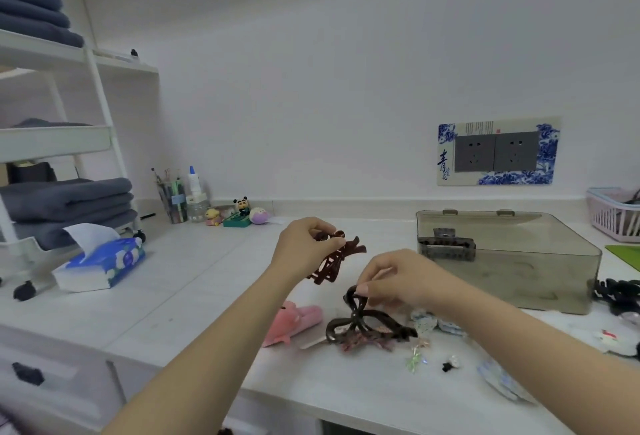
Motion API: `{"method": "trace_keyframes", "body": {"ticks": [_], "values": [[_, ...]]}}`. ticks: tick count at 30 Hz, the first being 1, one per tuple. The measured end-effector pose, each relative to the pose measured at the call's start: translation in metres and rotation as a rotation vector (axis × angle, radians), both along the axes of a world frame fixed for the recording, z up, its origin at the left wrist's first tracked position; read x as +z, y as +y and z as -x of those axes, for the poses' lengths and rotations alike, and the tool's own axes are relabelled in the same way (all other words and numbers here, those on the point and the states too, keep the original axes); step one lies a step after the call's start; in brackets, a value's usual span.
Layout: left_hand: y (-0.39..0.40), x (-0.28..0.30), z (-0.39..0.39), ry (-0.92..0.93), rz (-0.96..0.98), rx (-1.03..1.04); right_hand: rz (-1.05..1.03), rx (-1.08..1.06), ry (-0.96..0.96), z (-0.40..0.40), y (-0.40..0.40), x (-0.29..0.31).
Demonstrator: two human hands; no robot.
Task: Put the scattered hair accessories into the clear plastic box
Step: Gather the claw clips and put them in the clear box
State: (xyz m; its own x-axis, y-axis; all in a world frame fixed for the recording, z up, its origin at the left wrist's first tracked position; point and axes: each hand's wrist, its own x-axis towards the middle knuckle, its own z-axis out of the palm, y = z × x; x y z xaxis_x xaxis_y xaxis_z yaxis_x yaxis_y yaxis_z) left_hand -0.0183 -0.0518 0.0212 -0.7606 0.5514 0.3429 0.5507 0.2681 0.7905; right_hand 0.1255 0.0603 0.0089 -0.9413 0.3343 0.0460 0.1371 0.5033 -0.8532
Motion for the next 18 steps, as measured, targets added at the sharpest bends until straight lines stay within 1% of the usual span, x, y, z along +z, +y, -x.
{"method": "trace_keyframes", "body": {"ticks": [3,8,14,18], "values": [[0.005,0.011,-0.003,-0.032,-0.046,-0.046,0.072,-0.031,0.038,-0.016,0.016,0.019],[0.032,0.032,-0.020,-0.081,-0.119,-0.186,0.057,-0.130,0.116,-0.048,0.053,0.050],[0.084,0.055,-0.047,-0.059,-0.154,-0.304,0.098,-0.261,0.173,-0.083,0.098,0.078],[0.123,0.068,-0.065,-0.023,-0.125,-0.376,0.086,-0.358,0.210,-0.102,0.130,0.091]]}}
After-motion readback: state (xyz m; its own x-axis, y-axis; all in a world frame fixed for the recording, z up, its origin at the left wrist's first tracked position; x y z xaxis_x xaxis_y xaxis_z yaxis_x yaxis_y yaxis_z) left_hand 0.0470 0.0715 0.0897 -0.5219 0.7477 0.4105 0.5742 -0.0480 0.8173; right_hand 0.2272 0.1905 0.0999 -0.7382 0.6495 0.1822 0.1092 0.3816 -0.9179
